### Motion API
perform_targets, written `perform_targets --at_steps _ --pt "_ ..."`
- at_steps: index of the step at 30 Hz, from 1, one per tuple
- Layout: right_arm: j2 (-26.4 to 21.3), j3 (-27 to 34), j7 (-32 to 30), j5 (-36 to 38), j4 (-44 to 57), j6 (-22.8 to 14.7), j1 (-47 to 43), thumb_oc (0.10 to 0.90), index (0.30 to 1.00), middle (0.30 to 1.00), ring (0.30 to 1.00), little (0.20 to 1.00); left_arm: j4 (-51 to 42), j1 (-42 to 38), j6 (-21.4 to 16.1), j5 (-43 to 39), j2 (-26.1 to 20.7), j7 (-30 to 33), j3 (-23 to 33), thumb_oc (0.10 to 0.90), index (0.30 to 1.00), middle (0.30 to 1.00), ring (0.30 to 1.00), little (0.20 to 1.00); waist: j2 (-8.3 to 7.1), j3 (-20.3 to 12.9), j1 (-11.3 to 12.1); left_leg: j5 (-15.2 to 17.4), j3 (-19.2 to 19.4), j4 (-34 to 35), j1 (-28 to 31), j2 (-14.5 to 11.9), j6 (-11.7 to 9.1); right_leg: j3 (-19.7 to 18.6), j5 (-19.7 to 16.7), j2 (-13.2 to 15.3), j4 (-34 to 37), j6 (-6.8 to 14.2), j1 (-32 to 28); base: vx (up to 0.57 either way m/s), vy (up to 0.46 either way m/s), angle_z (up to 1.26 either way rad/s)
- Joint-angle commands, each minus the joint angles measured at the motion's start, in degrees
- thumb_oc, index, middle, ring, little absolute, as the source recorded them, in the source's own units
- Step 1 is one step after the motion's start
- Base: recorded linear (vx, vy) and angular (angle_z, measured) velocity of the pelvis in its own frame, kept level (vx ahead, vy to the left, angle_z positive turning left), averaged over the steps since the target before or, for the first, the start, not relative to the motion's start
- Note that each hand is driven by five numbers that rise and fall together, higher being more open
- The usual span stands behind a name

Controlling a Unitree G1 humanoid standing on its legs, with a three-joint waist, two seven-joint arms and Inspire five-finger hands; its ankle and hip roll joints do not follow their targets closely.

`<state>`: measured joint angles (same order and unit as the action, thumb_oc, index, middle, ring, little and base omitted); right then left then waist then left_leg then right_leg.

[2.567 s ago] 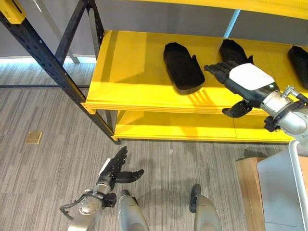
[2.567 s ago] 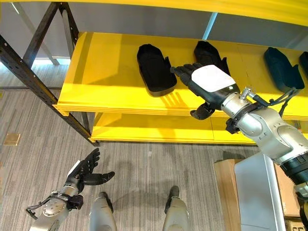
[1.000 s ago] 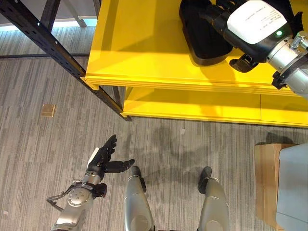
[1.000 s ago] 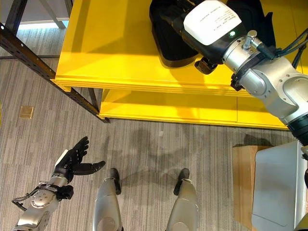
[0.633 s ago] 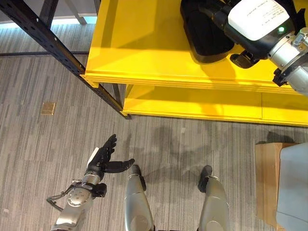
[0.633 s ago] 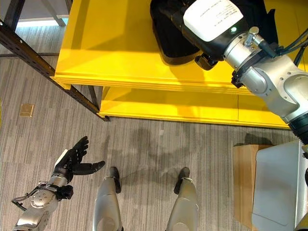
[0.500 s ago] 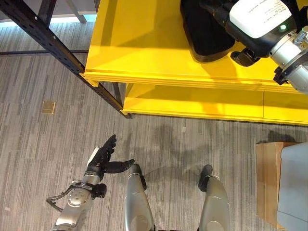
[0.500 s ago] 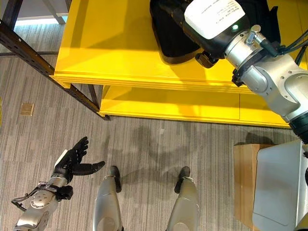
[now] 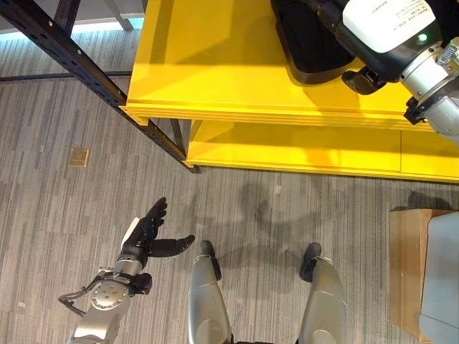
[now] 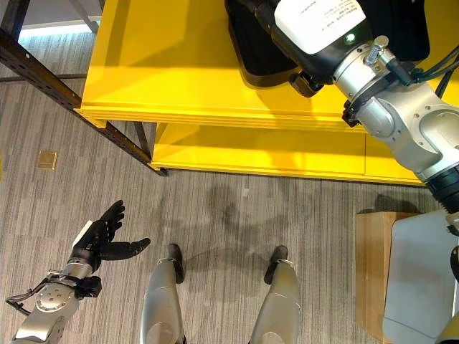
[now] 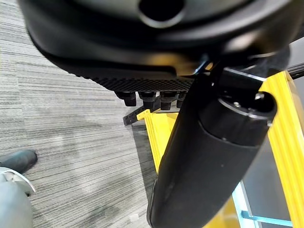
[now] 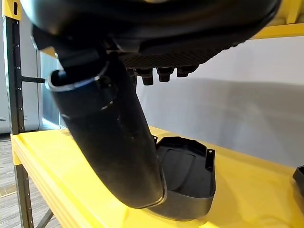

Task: Move parts from the plastic box to the shelf.

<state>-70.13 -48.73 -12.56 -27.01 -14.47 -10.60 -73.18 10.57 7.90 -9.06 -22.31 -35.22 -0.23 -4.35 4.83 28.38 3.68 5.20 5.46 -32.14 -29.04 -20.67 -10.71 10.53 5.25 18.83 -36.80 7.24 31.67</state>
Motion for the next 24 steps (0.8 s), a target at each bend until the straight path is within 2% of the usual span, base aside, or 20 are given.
perform_targets --at_steps 1,9,13,17,24 --pt "1.84 8.74 -5.59 -0.09 -0.7 1.07 -5.3 0.9 1.0 1.0 1.0 1.0 -4.53 2.69 -5.43 -1.52 -4.3 2.28 1.42 0.9 1.0 1.0 1.0 1.0 -0.63 -3.74 0.88 -9.21 -1.02 3.5 -4.12 -0.78 0.88 -2.54 2.13 -1.06 -4.98 0.44 -1.88 0.0 0.0 0.0" --pt "1.42 10.24 -5.64 0.4 0.61 0.97 -4.14 0.9 1.0 1.0 1.0 1.0 -4.57 3.06 -5.37 -1.6 -3.79 2.35 1.86 0.9 1.0 1.0 1.0 1.0 -1.11 -3.96 0.52 -8.95 -1.07 3.07 -4.25 -0.96 0.71 -2.44 2.15 -0.94 -5.21 0.43 -1.66 0.0 0.0 0.0" --pt "1.84 12.69 -6.46 1.19 0.74 1.09 -2.55 0.9 1.0 1.0 1.0 1.0 -4.49 3.15 -5.34 -1.5 -3.71 2.47 1.96 0.9 1.0 1.0 1.0 1.0 -1.23 -4.04 0.48 -8.94 -1.02 3.16 -4.16 -0.92 0.65 -2.49 2.05 -0.89 -5.23 0.47 -1.61 0.0 0.0 0.0" --pt "3.59 17.84 -8.3 2.96 0.43 1.49 0.47 0.9 1.0 1.0 1.0 1.0 -4.26 2.89 -5.36 -1.26 -3.02 2.75 1.49 0.9 1.0 1.0 1.0 1.0 -1.49 -4.17 0.43 -8.85 -1.2 3.06 -4.05 -0.96 0.62 -2.36 2.06 -0.96 -5.1 0.46 -1.96 0.0 0.0 0.0" --pt "4.63 20.98 -9.97 2.71 -0.69 2.59 1.88 0.9 1.0 1.0 1.0 1.0 -4.18 2.76 -5.21 -1.14 -2.91 2.85 1.48 0.9 1.0 1.0 1.0 1.0 -2.04 -4.65 0.64 -8.73 -1.38 3.12 -4.06 -0.9 0.59 -2.13 1.83 -1.14 -4.37 0.57 -2.47 0.0 0.0 0.01"
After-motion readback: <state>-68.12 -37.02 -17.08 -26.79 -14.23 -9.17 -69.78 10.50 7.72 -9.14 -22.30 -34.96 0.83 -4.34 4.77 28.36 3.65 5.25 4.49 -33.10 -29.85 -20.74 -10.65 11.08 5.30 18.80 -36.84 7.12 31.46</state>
